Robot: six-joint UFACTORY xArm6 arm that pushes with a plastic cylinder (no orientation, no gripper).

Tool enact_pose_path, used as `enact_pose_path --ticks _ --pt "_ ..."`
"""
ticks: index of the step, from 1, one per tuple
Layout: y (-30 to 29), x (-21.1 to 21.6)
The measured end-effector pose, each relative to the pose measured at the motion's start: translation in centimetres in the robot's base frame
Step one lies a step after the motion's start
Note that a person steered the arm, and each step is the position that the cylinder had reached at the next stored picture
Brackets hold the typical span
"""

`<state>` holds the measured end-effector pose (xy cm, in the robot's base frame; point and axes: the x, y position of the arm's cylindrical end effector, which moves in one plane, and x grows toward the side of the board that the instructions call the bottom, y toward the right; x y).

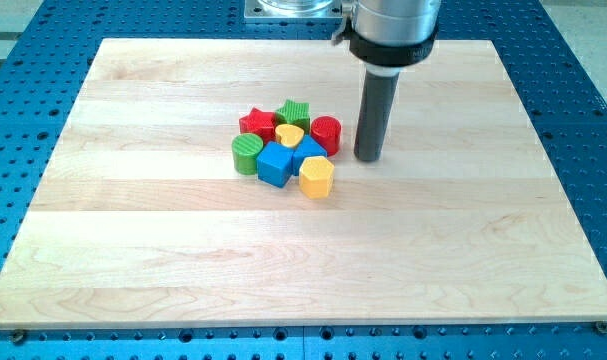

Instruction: Move the arm to the top right of the green star

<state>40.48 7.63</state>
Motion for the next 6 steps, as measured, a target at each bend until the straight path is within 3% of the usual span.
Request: enact_pose_path --ticks 1,3,4,5,6 --pt "-4.0 -1.2" --pt "-0.1 -2.3" --pt "0.0 -6.9" --pt "-3.0 -8.6" --pt "-3.8 -7.1"
